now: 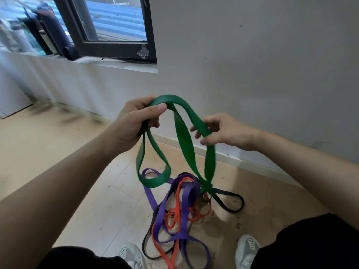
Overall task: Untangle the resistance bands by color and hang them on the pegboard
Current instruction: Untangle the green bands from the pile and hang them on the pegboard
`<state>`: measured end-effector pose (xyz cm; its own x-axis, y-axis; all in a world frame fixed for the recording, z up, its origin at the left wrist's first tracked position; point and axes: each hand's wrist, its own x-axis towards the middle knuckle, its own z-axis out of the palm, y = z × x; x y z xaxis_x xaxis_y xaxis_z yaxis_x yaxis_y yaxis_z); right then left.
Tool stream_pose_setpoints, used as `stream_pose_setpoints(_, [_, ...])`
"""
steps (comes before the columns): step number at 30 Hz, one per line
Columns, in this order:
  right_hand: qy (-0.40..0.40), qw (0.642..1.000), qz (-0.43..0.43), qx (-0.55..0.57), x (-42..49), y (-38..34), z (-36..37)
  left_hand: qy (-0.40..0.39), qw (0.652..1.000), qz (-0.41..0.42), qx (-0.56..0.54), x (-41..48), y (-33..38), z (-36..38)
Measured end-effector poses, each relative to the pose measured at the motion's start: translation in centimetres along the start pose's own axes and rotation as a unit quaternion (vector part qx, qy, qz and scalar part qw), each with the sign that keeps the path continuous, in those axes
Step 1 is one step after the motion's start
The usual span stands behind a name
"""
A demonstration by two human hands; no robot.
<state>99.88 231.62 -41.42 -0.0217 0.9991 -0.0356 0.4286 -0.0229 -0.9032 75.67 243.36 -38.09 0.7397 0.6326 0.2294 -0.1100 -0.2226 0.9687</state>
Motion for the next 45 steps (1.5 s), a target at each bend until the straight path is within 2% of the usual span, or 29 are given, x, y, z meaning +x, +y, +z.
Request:
stream_pose_setpoints(7, [-0.032, 0.995, -0.015, 0.090, 1.6, -0.4, 2.5, -0.017, 1.000, -0.002, -0.020, 0.2, 0.3, 0.9])
stream_pose_setpoints(14, [-0.054, 0.998, 0.013, 0.015, 2.5, -0.2, 3.3, 0.012, 0.998, -0.010, -0.065, 0.2, 0.4, 0.5])
stream_pose_setpoints(19, [0.037, 0.999, 0.007, -0.006, 1.3, -1.5, -0.4, 0.041, 0.998, -0.027, -0.049, 0.4, -1.0, -1.2])
stream_pose_setpoints(24, [0.122, 0.990, -0.063, 0.041, -0.7, -3.2, -3.6, -0.026, 0.997, -0.064, 0.016, 0.5, -3.3, -1.5])
stream_pose_setpoints(29, [0.165, 0.980, -0.111, -0.020, -2.3, -4.6, -5.2, -0.074, 0.990, -0.086, 0.084, 0.9, -3.9, 0.2])
stream_pose_setpoints(34, [0.257, 0.942, -0.202, 0.077, -3.0, -6.1, -5.5, -0.121, 0.988, -0.065, 0.064, 1.9, -3.1, 2.9])
stream_pose_setpoints(36, [0.274, 0.934, -0.210, 0.095, -2.9, -6.1, -5.3, -0.127, 0.988, -0.062, 0.061, 2.3, -3.0, 3.8])
stream_pose_setpoints(39, [0.249, 0.951, -0.172, 0.060, -2.9, -5.1, -4.9, -0.123, 0.987, -0.080, 0.071, 2.5, -3.5, 4.4])
stream_pose_setpoints(43, [0.195, 0.974, -0.096, -0.070, -3.2, -3.5, -3.5, -0.114, 0.988, -0.073, 0.073, 2.8, -3.6, 5.1])
stream_pose_setpoints(45, [0.164, 0.979, -0.076, -0.097, -3.2, -2.9, -2.7, -0.116, 0.988, -0.065, 0.073, 2.8, -3.4, 5.8])
